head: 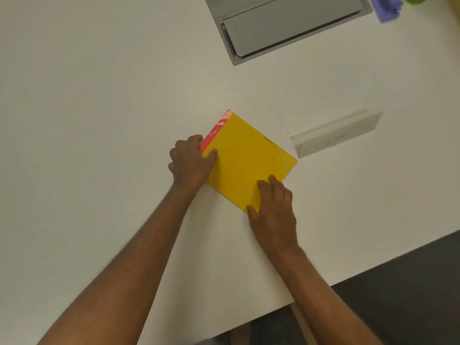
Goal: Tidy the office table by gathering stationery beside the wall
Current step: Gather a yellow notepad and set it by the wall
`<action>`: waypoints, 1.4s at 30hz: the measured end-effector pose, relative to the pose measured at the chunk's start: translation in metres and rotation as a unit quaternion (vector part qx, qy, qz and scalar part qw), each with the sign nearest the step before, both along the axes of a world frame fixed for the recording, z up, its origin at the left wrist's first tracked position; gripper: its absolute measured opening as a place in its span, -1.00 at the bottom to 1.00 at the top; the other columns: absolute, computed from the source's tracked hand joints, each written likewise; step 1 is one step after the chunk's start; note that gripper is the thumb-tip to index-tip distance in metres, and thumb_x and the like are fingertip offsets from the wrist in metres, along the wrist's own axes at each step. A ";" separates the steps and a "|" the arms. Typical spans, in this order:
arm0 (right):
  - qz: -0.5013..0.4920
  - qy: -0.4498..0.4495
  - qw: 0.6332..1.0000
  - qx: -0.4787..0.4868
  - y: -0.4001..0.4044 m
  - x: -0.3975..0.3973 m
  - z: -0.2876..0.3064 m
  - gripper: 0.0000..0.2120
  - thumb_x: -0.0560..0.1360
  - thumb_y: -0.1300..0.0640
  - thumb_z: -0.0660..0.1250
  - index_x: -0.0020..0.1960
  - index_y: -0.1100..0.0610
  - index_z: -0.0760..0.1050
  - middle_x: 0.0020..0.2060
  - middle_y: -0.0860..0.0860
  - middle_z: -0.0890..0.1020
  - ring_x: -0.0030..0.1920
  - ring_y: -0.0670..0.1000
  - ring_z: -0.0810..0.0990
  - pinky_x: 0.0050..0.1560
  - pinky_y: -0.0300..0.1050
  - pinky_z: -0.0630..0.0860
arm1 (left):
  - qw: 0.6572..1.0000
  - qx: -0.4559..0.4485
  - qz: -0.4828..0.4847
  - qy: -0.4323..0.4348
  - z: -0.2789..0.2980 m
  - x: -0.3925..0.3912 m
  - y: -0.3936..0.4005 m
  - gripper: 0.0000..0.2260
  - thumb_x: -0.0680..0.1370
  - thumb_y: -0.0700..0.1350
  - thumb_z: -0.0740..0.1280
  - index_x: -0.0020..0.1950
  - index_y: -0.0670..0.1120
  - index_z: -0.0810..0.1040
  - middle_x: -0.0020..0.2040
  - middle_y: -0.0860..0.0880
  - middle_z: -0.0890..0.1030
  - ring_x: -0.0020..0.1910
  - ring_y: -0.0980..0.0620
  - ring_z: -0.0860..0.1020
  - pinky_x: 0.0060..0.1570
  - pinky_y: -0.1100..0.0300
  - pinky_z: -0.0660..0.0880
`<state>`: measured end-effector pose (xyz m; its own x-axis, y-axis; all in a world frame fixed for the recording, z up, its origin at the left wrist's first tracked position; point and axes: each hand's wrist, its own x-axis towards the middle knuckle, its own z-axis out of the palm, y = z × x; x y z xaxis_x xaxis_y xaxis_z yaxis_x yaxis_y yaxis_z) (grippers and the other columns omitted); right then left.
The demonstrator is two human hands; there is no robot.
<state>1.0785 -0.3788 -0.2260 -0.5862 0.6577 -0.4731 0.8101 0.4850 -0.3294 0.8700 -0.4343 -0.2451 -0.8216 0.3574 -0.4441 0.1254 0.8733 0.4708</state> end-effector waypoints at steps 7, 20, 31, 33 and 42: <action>0.002 0.006 1.000 -0.008 0.000 0.003 -0.003 -0.37 0.61 -0.08 0.32 0.59 0.03 0.18 0.61 0.04 0.11 0.56 0.11 0.13 0.37 0.06 0.45 | 0.873 0.302 0.303 -0.235 0.007 -0.007 -0.022 -0.60 0.58 -0.11 0.41 0.41 -0.11 0.51 0.30 -0.08 0.59 0.24 -0.01 0.60 0.25 0.03 0.57; 0.012 0.048 0.999 0.007 0.007 -0.002 0.006 -0.48 0.58 -0.04 0.27 0.51 0.00 0.29 0.55 0.01 0.23 0.49 0.09 0.24 0.31 0.00 0.45 | 0.766 0.405 0.393 -0.308 -0.001 0.090 -0.021 -0.78 0.67 -0.25 0.24 0.20 0.01 0.57 0.10 -0.01 0.70 0.02 -0.05 0.67 -0.07 0.00 0.68; -0.064 0.230 0.970 0.040 0.083 -0.048 0.051 -0.29 0.57 -0.06 0.39 0.61 0.01 0.15 0.60 -0.03 0.18 0.57 0.02 0.18 0.52 -0.04 0.25 | 0.818 0.430 0.258 -0.280 0.038 0.004 0.009 -0.78 0.69 -0.10 0.21 0.28 0.02 0.57 0.12 0.05 0.72 -0.02 0.05 0.71 -0.15 0.09 0.63; -0.121 0.264 0.956 -0.036 0.107 -0.053 0.058 -0.27 0.56 -0.05 0.42 0.60 -0.11 0.10 0.50 -0.13 0.32 0.41 -0.05 0.41 0.34 -0.07 0.46 | 0.824 0.432 0.222 -0.291 0.044 -0.011 0.021 -0.75 0.69 -0.07 0.22 0.33 0.00 0.56 0.15 0.02 0.71 0.01 0.02 0.71 -0.16 0.12 0.65; -0.264 0.378 0.870 -0.174 0.216 -0.065 0.086 -0.51 0.57 0.11 0.44 0.44 -0.08 0.38 0.05 0.00 0.68 -0.05 -0.02 0.72 -0.22 -0.14 0.67 | 0.907 0.339 0.017 -0.250 0.076 -0.067 0.102 -0.83 0.60 0.08 0.36 0.16 0.18 0.68 0.04 0.12 0.74 -0.05 0.04 0.72 -0.02 0.06 0.62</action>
